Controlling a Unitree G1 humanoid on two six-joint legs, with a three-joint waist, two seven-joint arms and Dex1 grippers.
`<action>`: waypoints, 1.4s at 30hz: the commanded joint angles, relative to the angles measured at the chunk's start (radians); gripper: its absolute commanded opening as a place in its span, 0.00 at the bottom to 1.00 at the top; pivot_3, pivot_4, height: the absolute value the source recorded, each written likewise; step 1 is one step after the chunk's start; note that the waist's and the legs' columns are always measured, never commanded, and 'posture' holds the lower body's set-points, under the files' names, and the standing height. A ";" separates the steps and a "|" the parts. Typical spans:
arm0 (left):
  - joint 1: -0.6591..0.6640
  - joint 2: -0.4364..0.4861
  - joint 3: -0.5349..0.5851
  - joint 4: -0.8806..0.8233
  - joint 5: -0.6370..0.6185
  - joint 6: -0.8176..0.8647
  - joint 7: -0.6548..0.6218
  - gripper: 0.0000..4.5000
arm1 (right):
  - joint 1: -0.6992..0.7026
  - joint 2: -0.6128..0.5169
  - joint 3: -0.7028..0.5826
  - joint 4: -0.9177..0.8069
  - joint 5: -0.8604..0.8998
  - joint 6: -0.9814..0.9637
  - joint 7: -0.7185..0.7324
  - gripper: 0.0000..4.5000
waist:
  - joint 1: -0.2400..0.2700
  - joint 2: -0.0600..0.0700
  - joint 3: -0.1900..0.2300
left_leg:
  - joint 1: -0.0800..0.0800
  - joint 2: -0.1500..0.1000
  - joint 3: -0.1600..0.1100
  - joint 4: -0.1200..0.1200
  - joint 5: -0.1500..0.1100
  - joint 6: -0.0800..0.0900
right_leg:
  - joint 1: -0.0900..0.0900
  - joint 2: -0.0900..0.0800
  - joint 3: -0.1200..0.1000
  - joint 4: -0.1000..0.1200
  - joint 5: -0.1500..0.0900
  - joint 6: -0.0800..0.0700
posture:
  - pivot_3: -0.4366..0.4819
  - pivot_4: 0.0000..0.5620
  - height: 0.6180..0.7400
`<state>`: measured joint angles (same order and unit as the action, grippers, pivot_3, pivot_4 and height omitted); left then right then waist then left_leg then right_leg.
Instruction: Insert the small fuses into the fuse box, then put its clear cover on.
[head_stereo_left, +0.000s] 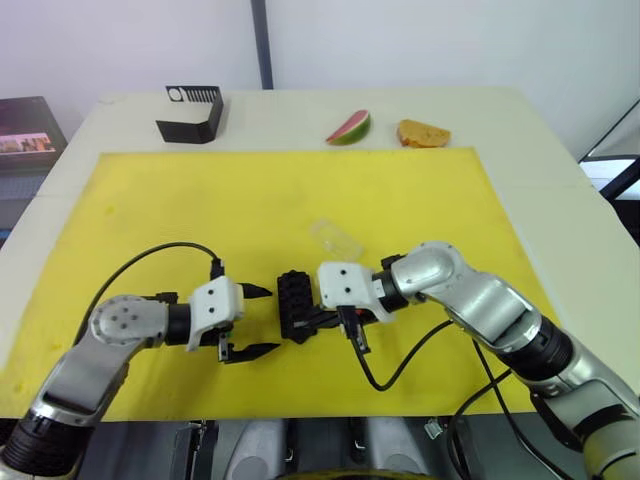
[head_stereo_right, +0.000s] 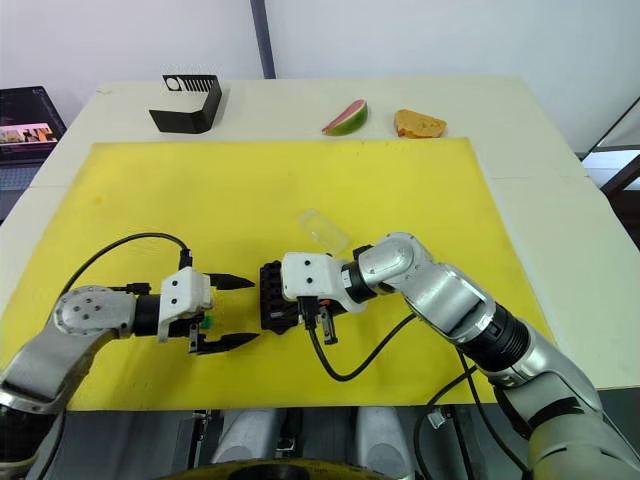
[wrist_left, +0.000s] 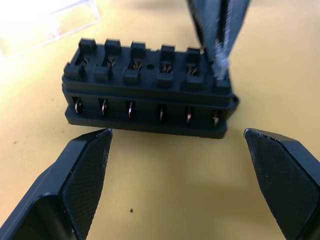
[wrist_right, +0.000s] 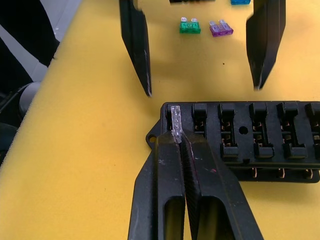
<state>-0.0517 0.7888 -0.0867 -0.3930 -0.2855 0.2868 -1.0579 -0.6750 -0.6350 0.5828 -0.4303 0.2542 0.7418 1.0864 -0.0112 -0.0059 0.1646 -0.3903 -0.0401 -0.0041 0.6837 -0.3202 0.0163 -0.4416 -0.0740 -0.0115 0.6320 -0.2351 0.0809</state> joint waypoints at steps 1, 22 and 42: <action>-0.017 -0.020 -0.017 -0.010 0.017 -0.017 0.024 0.98 | -0.026 0.032 -0.030 -0.060 0.054 0.100 -0.010 0.00 | 0.000 0.000 0.000 | 0.000 0.000 0.000 0.000 0.000 0.000 | 0.000 0.000 0.000 0.000 0.000 0.000 | 0.48 0.27 1.00; -0.034 -0.043 -0.037 0.006 0.040 -0.032 0.046 0.98 | -0.061 0.046 -0.042 -0.087 0.099 0.240 -0.089 0.00 | 0.000 0.000 0.000 | 0.000 0.000 0.000 0.000 0.000 0.000 | 0.000 0.000 0.000 0.000 0.000 0.000 | 0.48 0.27 1.00; -0.059 -0.051 -0.052 0.029 0.055 -0.047 0.044 0.98 | -0.076 -0.001 0.021 -0.046 0.002 0.171 -0.095 0.00 | 0.000 0.000 0.000 | 0.000 0.000 0.000 0.000 0.000 0.000 | 0.000 0.000 0.000 0.000 0.000 0.000 | 0.48 0.27 1.00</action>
<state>-0.0970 0.7405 -0.1370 -0.3546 -0.2308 0.2546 -1.0191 -0.7378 -0.6289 0.5979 -0.4817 0.2858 0.9175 1.0069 -0.0112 -0.0060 0.1646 -0.3904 -0.0401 -0.0044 0.6838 -0.3199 0.0159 -0.4417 -0.0740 -0.0116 0.6323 -0.2351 0.0810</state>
